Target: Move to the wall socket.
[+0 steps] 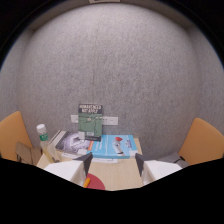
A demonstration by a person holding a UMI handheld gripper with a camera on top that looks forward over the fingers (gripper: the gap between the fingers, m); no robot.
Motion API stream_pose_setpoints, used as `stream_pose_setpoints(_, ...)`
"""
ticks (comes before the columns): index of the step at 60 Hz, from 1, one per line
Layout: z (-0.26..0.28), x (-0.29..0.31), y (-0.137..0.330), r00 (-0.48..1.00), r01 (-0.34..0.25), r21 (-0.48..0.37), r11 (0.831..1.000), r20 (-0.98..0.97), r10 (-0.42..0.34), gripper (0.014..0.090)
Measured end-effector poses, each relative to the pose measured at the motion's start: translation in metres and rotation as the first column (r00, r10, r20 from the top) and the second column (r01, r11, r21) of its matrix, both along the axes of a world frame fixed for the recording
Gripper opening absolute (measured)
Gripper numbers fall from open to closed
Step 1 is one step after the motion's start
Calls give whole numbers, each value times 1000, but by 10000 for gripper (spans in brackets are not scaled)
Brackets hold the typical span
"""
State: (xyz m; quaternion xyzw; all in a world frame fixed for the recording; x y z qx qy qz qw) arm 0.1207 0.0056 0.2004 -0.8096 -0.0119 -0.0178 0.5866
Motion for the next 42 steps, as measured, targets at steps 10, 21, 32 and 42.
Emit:
stream_pose_setpoints(10,-15,10,90,1000,-20,-14,1000,-6,20,872)
stream_pose_setpoints(21,-32,21,182,999,-32,-16,999,-18,31,868)
stream_pose_setpoints(32,-44,22,255,998,-44,-5,999,-33,44,867)
stream_pose_setpoints(42,-56,20,300,998,-53,-6,999,-35,52,868)
